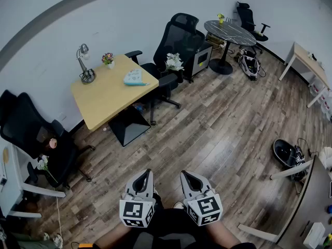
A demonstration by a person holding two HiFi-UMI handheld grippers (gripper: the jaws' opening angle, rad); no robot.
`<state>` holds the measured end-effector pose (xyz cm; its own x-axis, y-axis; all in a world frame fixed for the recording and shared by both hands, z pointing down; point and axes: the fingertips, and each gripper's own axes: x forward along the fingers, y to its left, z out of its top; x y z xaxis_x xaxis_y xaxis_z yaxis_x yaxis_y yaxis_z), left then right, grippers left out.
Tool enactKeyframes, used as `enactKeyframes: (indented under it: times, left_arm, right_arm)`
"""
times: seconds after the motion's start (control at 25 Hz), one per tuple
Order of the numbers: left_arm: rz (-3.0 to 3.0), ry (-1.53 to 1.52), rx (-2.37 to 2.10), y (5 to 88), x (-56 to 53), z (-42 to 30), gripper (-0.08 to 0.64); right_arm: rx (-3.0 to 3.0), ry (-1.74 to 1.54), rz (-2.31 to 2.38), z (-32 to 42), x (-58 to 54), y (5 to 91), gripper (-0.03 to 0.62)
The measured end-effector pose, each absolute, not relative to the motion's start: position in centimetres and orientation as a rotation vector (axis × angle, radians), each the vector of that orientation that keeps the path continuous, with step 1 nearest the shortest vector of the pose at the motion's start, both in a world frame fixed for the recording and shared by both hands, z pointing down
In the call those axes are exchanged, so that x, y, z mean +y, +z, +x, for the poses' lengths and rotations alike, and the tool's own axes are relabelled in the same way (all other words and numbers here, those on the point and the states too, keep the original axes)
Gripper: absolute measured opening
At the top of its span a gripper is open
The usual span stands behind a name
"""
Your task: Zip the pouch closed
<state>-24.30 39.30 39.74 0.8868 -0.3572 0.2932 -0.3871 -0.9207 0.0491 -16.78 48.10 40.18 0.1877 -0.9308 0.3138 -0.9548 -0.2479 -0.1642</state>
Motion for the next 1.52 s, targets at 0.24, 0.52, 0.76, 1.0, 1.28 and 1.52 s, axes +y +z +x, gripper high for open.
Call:
enactKeyframes:
  times: [0.24,0.52,0.76,1.0,1.28,1.52]
  left_arm:
    - [2.949,0.444,-0.571,40.2,38.9,-22.5,0.008]
    - [2.935,0.479,-0.567,40.8,37.2,-21.2,0.008]
    - [2.93,0.491,-0.559,40.6,35.4,-19.9,0.008]
    - [2.944,0.454,-0.567,39.3,32.2,-18.2,0.008]
    - [2.929,0.427,-0.566,38.9,28.0,-17.7,0.008]
    - [2.926,0.381,-0.536,38.0,24.8,-17.0,0.008]
  right_arm:
    - [-1.88,0.556,2.376,-15.0,47.6,40.6,0.014]
    - [-1.866,0.578,2.383,-13.3,45.9,41.1,0.012]
    - [-1.849,0.579,2.41,-11.6,43.9,40.4,0.014]
    - [-1.862,0.552,2.446,-9.5,40.4,38.9,0.014]
    - [-1.853,0.536,2.437,-8.9,35.8,38.2,0.014]
    - [-1.827,0.513,2.434,-8.9,32.7,37.2,0.014]
